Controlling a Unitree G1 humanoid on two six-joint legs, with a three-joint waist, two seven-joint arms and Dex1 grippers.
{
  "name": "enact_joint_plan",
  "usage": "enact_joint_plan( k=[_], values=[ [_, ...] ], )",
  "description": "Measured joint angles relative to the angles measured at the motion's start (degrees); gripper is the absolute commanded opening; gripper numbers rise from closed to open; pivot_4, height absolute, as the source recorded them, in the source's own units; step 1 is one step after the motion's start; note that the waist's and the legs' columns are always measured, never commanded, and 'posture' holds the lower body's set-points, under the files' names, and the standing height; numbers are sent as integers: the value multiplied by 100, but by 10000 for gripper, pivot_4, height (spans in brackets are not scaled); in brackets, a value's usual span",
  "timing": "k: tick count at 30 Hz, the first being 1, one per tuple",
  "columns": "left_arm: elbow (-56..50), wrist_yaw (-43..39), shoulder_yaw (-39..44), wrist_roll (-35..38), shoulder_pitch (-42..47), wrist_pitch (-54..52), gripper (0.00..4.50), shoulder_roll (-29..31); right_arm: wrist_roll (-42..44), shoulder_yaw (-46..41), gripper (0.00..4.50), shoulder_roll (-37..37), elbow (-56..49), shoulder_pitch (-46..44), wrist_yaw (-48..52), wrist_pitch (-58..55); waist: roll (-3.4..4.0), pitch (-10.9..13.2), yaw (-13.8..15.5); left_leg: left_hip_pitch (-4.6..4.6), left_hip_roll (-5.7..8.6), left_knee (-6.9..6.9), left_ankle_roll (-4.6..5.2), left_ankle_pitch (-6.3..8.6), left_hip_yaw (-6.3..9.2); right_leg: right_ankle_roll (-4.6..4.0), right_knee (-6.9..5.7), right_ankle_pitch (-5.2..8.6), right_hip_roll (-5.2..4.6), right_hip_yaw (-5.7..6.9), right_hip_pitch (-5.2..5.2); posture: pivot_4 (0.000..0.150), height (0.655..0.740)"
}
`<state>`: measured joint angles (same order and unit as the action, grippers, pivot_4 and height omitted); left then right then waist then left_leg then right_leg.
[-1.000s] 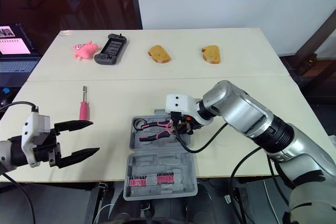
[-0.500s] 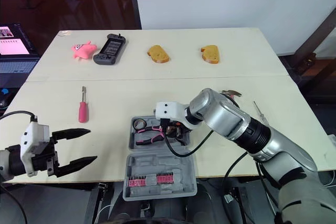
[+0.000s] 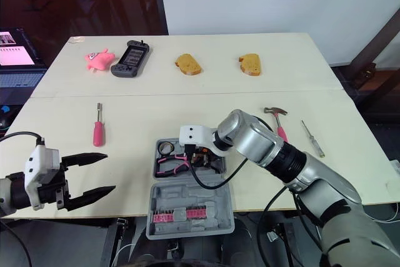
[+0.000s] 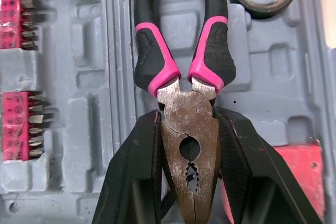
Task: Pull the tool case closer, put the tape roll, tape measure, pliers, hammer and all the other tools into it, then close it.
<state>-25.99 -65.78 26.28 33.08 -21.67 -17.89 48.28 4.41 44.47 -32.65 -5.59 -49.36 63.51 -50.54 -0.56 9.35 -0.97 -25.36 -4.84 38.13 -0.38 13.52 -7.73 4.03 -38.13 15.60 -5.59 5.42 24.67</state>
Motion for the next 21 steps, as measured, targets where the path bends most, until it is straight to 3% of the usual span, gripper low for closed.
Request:
enact_joint_plan(
  k=[14, 20, 21],
  values=[
    [10, -55, -26, -124, 12, 82, 45000, 58, -308, -4, 9606, 133, 221, 216, 5, 333, 0, -1, -18, 1, -3, -2, -1, 0, 0, -1, 0, 0, 2, 1, 0, 1500, 7188],
    [22, -71, -57, -135, 83, 93, 45000, 62, -414, -16, 39300, 216, 265, 250, -58, 388, 0, -1, -8, 0, -2, -2, -1, 0, 0, 0, 0, 0, 1, 1, 1, 1500, 7188],
    [31, -73, -62, -135, 104, 94, 45000, 62, -408, -51, 39300, 227, 265, 250, -64, 407, 0, -1, 0, 0, -2, -2, -1, 0, 0, 0, 0, 0, 1, 1, 0, 1500, 7188]
  ],
)
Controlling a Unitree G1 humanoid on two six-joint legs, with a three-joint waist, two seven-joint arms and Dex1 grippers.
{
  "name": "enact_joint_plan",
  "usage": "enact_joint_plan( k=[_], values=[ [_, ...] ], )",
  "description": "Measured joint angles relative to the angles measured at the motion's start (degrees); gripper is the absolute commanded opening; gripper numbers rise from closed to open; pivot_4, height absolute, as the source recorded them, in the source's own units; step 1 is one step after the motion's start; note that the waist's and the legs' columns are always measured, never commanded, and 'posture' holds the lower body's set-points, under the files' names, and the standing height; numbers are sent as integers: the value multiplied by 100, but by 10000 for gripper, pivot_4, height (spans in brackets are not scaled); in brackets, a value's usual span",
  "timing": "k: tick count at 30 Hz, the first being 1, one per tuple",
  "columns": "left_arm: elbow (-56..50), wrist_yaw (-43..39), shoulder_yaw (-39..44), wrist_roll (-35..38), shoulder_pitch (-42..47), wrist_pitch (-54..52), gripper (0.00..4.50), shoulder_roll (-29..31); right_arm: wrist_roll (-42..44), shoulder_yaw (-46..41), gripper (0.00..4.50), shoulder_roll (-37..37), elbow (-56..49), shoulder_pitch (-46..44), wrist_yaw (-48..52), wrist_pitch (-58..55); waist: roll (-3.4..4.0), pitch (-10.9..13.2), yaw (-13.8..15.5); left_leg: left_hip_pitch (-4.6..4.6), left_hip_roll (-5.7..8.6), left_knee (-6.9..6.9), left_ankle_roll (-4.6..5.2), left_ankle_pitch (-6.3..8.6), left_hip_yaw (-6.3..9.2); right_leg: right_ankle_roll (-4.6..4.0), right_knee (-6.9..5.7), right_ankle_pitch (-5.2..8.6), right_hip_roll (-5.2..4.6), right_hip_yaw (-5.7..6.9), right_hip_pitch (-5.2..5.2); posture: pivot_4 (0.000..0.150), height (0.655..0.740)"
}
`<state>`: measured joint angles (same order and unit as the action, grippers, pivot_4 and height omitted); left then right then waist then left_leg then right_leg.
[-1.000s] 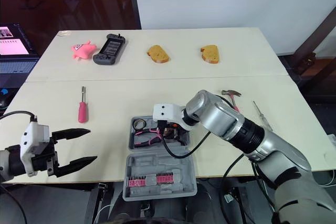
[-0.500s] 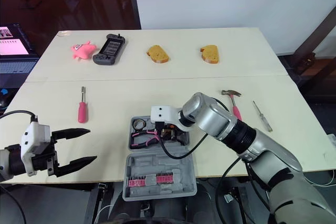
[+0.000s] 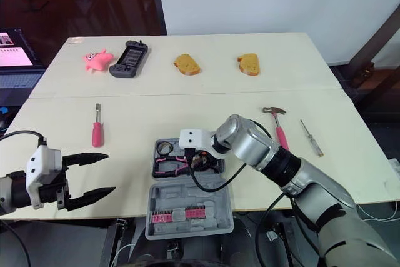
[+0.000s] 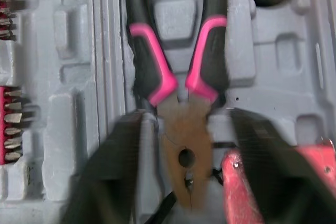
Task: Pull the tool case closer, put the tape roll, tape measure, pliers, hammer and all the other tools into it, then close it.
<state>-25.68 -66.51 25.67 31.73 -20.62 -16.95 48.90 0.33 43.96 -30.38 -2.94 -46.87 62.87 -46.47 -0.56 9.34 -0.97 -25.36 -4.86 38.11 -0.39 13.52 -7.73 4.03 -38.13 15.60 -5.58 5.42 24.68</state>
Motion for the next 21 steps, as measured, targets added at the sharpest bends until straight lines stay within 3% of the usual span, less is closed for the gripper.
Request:
enact_joint_plan(
  k=[5, 8, 13, 21],
  values=[
    [8, 5, -102, -3, 84, 11, 45000, -7, 348, -802, 39300, -57, -216, 204, 54, 153, -2, -1, 27, 0, 1, 0, 0, 0, 1, 0, 3, 0, -1, 1, -3, 1500, 7188],
    [23, 16, -280, -18, 125, 30, 45000, -51, 589, -1476, 39300, 24, -644, 860, -182, 964, -3, -1, 22, 0, 1, -2, -1, 1, -1, 1, 4, 0, 0, 5, -5, 1500, 7188],
    [90, 16, -426, -42, 253, 48, 45000, -51, 841, -1663, 39300, 64, -717, 1117, -214, 922, -2, -1, 9, 2, 0, -1, -4, -3, 1, -1, 2, -1, 1, 5, -5, 1500, 7188],
    [106, -14, -482, -51, 361, 51, 45000, -50, 716, -1702, 728, 371, 22, 1436, -501, 1392, -3, -1, 20, 1, 2, 0, -2, -2, -3, 0, 4, -1, 0, 5, -8, 1500, 7188]
  ],
)
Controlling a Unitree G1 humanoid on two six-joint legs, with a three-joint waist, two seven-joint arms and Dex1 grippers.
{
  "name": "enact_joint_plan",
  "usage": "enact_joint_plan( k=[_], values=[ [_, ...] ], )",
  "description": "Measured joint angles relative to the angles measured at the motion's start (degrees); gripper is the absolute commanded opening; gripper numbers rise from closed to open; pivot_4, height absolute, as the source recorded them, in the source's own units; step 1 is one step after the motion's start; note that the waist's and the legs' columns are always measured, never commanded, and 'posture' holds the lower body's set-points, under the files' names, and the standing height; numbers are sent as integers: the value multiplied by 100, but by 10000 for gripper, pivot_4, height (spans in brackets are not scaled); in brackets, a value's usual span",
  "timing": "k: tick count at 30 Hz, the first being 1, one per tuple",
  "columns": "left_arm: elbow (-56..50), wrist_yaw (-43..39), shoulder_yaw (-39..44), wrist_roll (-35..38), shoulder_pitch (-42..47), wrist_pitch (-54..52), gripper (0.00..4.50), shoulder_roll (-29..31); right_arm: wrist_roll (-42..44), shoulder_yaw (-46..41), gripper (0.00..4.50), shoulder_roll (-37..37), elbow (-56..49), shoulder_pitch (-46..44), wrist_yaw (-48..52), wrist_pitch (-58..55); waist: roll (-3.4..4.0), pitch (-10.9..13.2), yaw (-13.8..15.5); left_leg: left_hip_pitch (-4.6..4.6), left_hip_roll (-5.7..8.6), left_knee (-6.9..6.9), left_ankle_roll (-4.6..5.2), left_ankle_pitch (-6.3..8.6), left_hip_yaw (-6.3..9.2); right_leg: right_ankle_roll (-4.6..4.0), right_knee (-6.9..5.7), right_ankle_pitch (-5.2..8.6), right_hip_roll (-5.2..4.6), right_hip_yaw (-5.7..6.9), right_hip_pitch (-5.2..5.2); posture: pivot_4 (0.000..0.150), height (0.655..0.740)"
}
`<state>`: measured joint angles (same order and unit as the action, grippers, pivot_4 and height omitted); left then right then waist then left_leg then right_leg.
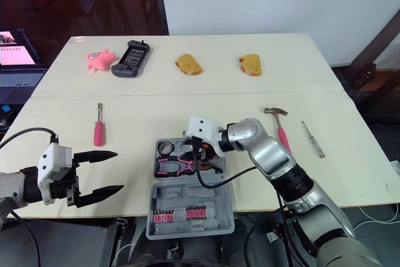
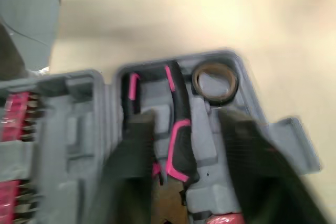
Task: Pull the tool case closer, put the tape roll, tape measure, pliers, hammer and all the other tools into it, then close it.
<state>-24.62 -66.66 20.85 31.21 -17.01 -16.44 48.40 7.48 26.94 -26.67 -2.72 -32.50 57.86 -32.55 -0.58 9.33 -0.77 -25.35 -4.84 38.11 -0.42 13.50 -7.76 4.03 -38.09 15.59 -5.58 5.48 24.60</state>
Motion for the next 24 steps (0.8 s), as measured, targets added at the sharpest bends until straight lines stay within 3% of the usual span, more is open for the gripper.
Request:
enact_joint_plan(
  k=[18, 24],
  values=[
    [21, -67, -108, -5, 108, -5, 45000, 27, -688, 275, 256, 363, 1361, 32, -74, 1188, -1, -10, -24, 12, -1, -1, -1, 0, 3, 0, -1, 1, 2, 0, -11, 1500, 7188],
    [21, -64, -108, -7, 110, -9, 45000, 35, -1032, 444, 256, 412, 1606, 3, -91, 1577, -22, -38, -20, 87, -3, -20, -3, 3, 7, -15, 7, 11, -1, 0, -51, 1500, 7188]
  ],
)
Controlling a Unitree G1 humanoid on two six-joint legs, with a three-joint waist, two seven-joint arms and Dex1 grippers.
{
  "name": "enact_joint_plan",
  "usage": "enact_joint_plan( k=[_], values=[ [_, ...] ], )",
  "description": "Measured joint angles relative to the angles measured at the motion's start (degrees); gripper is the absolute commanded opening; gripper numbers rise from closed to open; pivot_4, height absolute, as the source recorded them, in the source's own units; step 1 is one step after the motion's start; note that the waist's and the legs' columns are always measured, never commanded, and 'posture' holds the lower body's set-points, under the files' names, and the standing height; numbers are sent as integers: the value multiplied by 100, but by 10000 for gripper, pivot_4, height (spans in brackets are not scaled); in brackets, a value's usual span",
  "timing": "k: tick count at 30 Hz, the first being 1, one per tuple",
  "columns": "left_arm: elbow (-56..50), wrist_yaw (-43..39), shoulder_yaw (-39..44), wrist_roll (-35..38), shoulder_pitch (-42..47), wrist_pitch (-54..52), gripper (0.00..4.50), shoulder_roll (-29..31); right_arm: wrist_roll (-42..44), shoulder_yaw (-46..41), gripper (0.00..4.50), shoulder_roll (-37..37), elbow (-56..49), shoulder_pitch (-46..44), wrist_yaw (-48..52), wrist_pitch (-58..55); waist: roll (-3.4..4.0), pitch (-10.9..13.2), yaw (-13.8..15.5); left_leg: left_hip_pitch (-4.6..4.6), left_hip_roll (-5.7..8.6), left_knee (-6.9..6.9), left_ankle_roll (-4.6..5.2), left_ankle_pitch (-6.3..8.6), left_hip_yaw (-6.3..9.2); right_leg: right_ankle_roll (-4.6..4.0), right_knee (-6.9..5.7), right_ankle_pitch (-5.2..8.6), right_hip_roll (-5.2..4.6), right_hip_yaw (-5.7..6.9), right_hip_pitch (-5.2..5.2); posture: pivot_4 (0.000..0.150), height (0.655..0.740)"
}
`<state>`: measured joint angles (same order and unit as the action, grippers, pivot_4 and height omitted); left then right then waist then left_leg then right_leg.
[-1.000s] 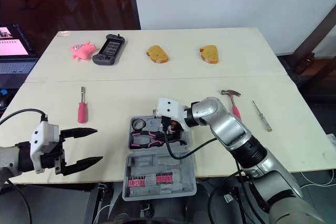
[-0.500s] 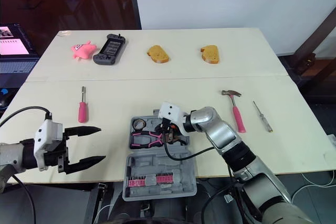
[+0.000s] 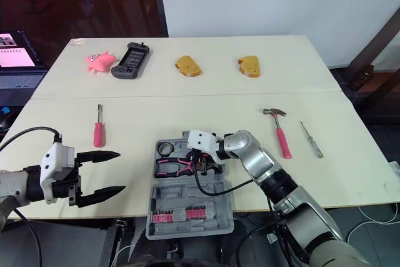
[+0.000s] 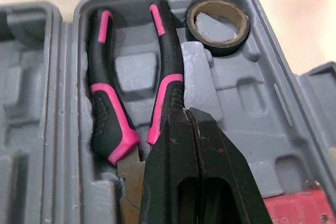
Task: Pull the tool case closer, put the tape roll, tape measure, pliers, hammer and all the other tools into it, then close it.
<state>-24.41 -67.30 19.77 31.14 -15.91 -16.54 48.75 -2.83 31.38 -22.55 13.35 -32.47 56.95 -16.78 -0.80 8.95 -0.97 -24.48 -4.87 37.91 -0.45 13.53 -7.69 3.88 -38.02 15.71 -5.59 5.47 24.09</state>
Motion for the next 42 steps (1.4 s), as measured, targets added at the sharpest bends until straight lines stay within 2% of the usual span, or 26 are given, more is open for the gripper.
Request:
enact_joint_plan(
  k=[6, 12, 15, 17, 22, 24, 26, 31, 32, 36, 42],
  values=[
    [0, -2, 0, -21, 0, -1, 45000, 12, -123, -16, 256, 176, 397, -74, -118, 454, -13, -56, 0, 15, -8, -4, -1, 1, 1, -19, 1, 11, -1, 0, -9, 1500, 7188],
    [66, 73, -8, -53, 85, -58, 45000, 18, 51, -395, 256, 288, 483, 153, -177, 938, -2, -46, 5, -3, -7, -5, -1, 0, -3, -18, 0, 10, -2, -2, 11, 1500, 7188],
    [264, 272, -155, -398, 272, 59, 45000, 13, 577, -818, 256, 343, 110, 247, -34, 788, 16, -24, 10, -19, -5, -4, 1, -1, -6, -3, -6, 1, -2, -6, 9, 1500, 7188],
    [443, 357, -312, -627, 414, 129, 45000, 41, 1011, -1165, 256, 134, -506, 237, 213, 572, 23, -20, 24, -29, -4, -3, 1, -1, -6, 0, -6, -1, -2, -6, 12, 1500, 7188],
    [883, 255, -485, -1046, 475, 366, 45000, 324, 1301, -1750, 256, -864, -1339, 414, 512, 183, 24, -11, 35, -30, -4, -4, 2, 2, -5, -18, 2, 10, -6, -4, 36, 1500, 7188],
    [1060, 68, -549, -1058, 535, 343, 39538, 520, 1323, -1893, 0, -1524, -1598, 760, 784, 116, 28, 1, 53, -34, -3, -4, 2, 2, -4, -19, 5, 11, -10, -2, 38, 1500, 7188],
    [1267, -138, -559, -1044, 560, 295, 31090, 674, 1331, -2089, 0, -2025, -1622, 1058, 983, 70, 31, 10, 39, -35, 0, -4, 3, 2, -7, -20, 7, 12, -15, -2, 41, 1500, 7188],
    [1607, -715, -834, -995, 703, 689, 3766, 690, 1208, -2258, 0, -2726, -1522, 1677, 1275, 486, 40, 23, 16, -35, -4, -6, 4, 2, -11, -19, 6, 12, -10, -3, 38, 1500, 7188],
    [1707, -745, -943, -1087, 717, 797, 172, 682, 1138, -2252, 0, -2777, -1451, 1756, 1293, 620, 40, 25, 12, -36, -4, -6, 4, 2, -12, -18, 6, 12, -9, -3, 38, 1500, 7188],
    [2078, -607, -1409, -1703, 713, 1534, 172, 510, 864, -2155, 0, -2717, -1177, 1999, 1202, 1267, 37, 28, 21, -39, -4, -5, 5, 2, -14, -17, 5, 11, -8, -4, 38, 1500, 7188],
    [2019, -261, -1671, -1798, 732, 1598, 172, 38, 621, -1869, 0, -2487, -1075, 2211, 1065, 1764, 34, 31, 43, -41, -3, 1, 5, 2, -11, -18, 6, 12, -11, -4, 39, 1500, 7188]
  ],
)
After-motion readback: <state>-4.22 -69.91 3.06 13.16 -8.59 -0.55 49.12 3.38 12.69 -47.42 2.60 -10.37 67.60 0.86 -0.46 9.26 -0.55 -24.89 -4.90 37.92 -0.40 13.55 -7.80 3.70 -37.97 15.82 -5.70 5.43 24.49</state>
